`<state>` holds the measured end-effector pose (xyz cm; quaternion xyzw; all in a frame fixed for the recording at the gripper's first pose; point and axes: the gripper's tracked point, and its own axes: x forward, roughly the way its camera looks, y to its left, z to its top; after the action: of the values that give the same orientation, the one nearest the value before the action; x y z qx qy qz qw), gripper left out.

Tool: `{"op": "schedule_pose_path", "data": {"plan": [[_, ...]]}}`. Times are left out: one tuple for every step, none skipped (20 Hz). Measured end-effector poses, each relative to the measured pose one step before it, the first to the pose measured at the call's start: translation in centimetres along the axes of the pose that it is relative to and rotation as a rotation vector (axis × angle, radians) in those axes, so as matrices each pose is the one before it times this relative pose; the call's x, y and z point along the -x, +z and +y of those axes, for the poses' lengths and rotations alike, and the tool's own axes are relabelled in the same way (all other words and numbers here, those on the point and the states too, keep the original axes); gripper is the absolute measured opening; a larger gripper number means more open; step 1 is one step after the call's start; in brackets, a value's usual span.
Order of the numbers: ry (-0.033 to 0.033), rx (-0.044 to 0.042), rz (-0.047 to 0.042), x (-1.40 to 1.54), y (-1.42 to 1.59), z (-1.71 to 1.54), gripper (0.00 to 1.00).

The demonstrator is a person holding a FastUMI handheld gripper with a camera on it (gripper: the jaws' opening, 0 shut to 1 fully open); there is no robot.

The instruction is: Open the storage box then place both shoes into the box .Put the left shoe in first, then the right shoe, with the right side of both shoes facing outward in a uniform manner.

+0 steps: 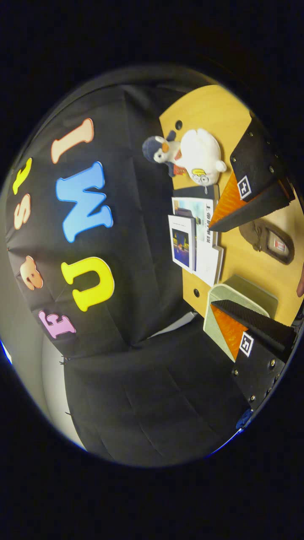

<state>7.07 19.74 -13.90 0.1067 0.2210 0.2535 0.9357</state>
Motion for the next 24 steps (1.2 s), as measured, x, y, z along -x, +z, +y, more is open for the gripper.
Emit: {"op": "schedule_pose_path", "data": {"plan": [[0.04491,-0.02579,0.04016,-0.933,-1.180,0.656,0.98],[0.03970,-0.03831,0.04323,-1.113,-1.363,0.420,0.98],[0.03425,-0.04692,0.04313,-0.966,-1.391,0.072,0.98],[0.03240,-0.04624,0.04276,-1.274,-1.470,0.040,0.98],[0.02590,-0.03675,0.03560,-1.410,-1.027,-0.195,0.97],[0.02449,-0.03020,0.03357,-1.125,-0.767,-0.164,0.96],[0.02621,-0.02220,0.02858,-0.996,-0.621,-0.174,0.96],[0.02608,-0.02208,0.03014,-0.993,-0.557,-0.084,0.96],[0.02989,-0.02809,0.02734,-0.886,-0.801,-0.031,0.96],[0.03351,-0.03326,0.02432,-0.891,-0.664,-0.116,0.96],[0.02971,-0.04147,0.02398,-0.820,-0.818,0.148,0.96],[0.03455,-0.04178,0.01763,-0.942,-0.199,0.026,0.96],[0.02919,-0.03911,0.01399,-0.682,-0.116,0.124,0.96],[0.03699,-0.03248,0.01328,-0.807,-0.095,0.045,0.96],[0.02280,-0.02629,0.01235,-0.809,-0.291,-0.154,0.96],[0.02560,-0.03353,0.01445,-0.653,-0.092,-0.276,0.96],[0.02775,-0.03649,0.01194,-0.712,-0.115,-0.141,0.96],[0.02083,-0.03313,0.01027,-0.533,0.038,-0.310,0.96],[0.01616,-0.02384,0.00740,-0.132,-0.140,-0.181,0.96],[0.01234,-0.02164,0.00891,-0.264,0.025,-0.284,0.96],[0.01940,-0.02594,0.00771,-0.371,-0.073,-0.022,0.95],[0.01722,-0.02965,0.00079,-0.259,-0.007,0.075,0.95],[0.01543,-0.01884,0.00243,-0.189,-0.038,0.123,0.95],[0.01983,0.00115,-0.00705,-0.101,0.057,0.382,0.94]]}}
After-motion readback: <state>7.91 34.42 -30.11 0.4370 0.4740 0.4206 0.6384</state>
